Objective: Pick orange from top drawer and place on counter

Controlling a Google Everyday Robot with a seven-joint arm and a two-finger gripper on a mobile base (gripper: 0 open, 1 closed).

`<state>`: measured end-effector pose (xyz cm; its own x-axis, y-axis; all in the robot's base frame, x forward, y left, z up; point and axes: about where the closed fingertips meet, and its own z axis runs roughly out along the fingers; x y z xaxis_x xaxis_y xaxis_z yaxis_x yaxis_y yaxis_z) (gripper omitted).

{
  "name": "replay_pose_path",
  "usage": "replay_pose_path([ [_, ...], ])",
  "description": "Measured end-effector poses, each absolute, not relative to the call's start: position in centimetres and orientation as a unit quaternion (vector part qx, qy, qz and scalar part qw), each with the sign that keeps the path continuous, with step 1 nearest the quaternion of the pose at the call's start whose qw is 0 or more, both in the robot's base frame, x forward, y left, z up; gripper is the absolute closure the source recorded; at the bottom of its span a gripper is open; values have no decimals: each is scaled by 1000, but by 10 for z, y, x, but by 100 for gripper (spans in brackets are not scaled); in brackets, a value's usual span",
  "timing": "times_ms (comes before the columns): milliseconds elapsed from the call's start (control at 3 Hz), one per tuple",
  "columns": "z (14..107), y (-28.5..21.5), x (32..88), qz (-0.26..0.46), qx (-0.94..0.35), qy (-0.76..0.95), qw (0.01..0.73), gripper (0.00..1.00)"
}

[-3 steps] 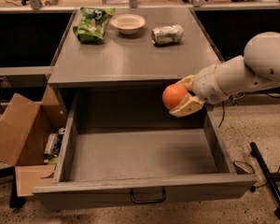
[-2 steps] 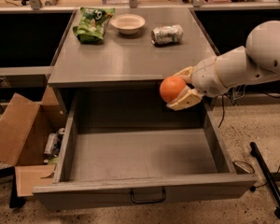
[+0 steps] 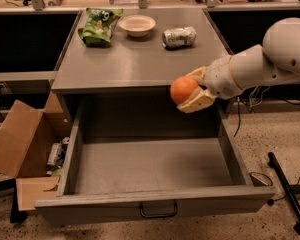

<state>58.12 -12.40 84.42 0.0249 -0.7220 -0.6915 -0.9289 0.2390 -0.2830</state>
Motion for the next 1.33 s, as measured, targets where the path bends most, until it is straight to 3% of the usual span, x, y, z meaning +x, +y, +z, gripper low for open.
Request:
replay_pose_path([
  [1333,866,-127,697,159,-529,727,408,100],
])
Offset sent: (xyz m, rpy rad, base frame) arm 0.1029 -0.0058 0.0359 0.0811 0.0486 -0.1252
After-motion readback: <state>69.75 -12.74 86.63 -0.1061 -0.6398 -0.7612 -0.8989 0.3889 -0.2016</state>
